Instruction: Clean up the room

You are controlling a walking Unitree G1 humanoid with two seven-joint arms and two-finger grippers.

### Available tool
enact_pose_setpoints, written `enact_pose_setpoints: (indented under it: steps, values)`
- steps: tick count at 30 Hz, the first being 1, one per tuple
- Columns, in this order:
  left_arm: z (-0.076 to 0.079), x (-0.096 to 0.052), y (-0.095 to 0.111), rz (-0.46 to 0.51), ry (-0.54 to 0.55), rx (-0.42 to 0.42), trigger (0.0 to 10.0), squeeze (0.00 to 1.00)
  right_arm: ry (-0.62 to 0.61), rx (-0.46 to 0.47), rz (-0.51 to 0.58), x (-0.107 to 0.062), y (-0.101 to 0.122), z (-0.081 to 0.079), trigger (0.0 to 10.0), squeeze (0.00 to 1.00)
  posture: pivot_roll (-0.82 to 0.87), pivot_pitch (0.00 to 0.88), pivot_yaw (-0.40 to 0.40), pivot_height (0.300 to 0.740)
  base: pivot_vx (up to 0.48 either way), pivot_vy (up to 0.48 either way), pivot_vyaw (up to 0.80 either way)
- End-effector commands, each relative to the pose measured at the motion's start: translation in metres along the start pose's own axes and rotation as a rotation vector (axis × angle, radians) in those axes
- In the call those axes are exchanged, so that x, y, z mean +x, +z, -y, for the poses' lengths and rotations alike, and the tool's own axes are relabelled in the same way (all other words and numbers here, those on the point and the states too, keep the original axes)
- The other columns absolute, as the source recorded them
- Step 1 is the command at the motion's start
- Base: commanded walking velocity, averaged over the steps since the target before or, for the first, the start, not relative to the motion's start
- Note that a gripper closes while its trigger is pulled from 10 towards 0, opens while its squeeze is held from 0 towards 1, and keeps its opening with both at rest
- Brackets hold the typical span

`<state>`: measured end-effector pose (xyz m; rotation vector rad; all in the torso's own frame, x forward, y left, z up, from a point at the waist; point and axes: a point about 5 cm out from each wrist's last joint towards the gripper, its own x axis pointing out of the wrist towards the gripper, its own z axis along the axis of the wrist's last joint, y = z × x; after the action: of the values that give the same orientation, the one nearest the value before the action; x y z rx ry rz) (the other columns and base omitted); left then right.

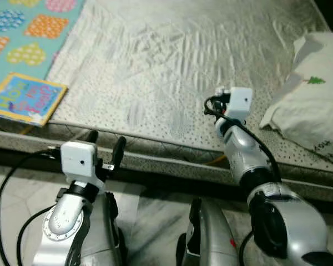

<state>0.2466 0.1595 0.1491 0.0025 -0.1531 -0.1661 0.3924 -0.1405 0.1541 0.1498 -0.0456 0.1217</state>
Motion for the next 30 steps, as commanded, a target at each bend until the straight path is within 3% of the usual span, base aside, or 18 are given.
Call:
enact_pose_setpoints:
  steps: [1,3,4,5,6,14,16,17,19,20,23,26,28,30]
  values:
    - [-0.006,0.003,-0.004,0.022,0.022,-0.004,10.0,0.00,-0.005,0.027,0.028,-0.006,-0.001,0.009,0.0,0.00,0.03,0.076,-0.090,0.565,0.000,0.000,0.00]
    - [-0.011,0.008,-0.005,0.017,0.032,-0.009,10.0,0.00,0.015,0.022,0.030,-0.009,-0.004,0.010,0.0,0.00,0.02,0.063,-0.088,0.565,0.000,0.000,0.00]
    - [-0.012,0.010,-0.005,0.017,0.031,-0.007,10.0,0.00,0.027,0.009,0.026,-0.010,-0.004,0.010,7.3,0.00,0.02,0.047,-0.085,0.565,0.000,0.000,0.00]
    - [-0.014,0.012,-0.005,0.018,0.029,-0.006,10.0,0.00,0.035,0.002,0.022,-0.010,-0.004,0.009,7.3,0.00,0.02,0.042,-0.086,0.565,0.000,0.000,0.00]
    - [-0.015,0.014,-0.006,0.017,0.023,0.000,10.0,0.00,0.041,-0.005,0.016,-0.009,-0.004,0.009,10.0,0.00,0.02,0.033,-0.084,0.565,0.000,0.000,0.00]
    - [-0.030,0.019,-0.019,-0.039,0.038,0.094,10.0,0.00,0.147,-0.078,0.018,-0.006,0.009,0.003,10.0,0.00,0.00,0.000,-0.048,0.565,0.000,0.000,0.00]
    - [-0.035,0.019,-0.029,-0.091,0.064,0.094,10.0,0.00,0.138,-0.042,-0.031,-0.004,0.008,0.005,10.0,0.00,0.01,0.000,-0.038,0.565,0.000,0.000,0.00]
    - [-0.038,0.012,-0.037,-0.137,0.048,0.002,10.0,0.00,0.167,-0.108,-0.041,-0.004,0.006,0.004,10.0,0.00,0.02,0.000,-0.035,0.565,0.000,0.000,0.00]
    - [-0.039,0.009,-0.040,-0.146,0.052,0.008,10.0,0.00,0.187,-0.142,-0.037,-0.005,0.005,0.003,10.0,0.00,0.02,0.000,-0.032,0.565,0.000,0.000,0.00]
    - [-0.040,0.004,-0.045,-0.170,0.059,0.054,10.0,0.00,0.225,-0.164,-0.029,-0.008,0.003,-0.003,10.0,0.00,0.02,0.000,-0.035,0.565,0.000,0.000,0.00]
    - [-0.040,0.001,-0.049,-0.183,0.050,0.079,10.0,0.00,0.237,-0.164,-0.019,-0.011,0.001,-0.006,10.0,0.00,0.02,0.000,-0.048,0.565,0.000,0.000,0.00]
    - [-0.037,-0.005,-0.053,-0.178,0.037,0.076,10.0,0.00,0.179,-0.129,0.001,-0.023,-0.008,-0.002,10.0,0.00,0.02,0.000,-0.072,0.565,0.000,0.000,0.00]
    - [-0.026,-0.011,-0.052,-0.157,0.011,0.057,10.0,0.00,0.071,-0.014,-0.047,-0.037,-0.027,0.008,10.0,0.00,0.02,0.000,-0.083,0.565,0.000,0.000,0.00]
    - [-0.023,-0.013,-0.052,-0.150,0.005,0.047,10.0,0.00,0.028,0.029,-0.068,-0.042,-0.033,0.012,10.0,0.00,0.02,0.000,-0.083,0.565,0.000,0.000,0.00]
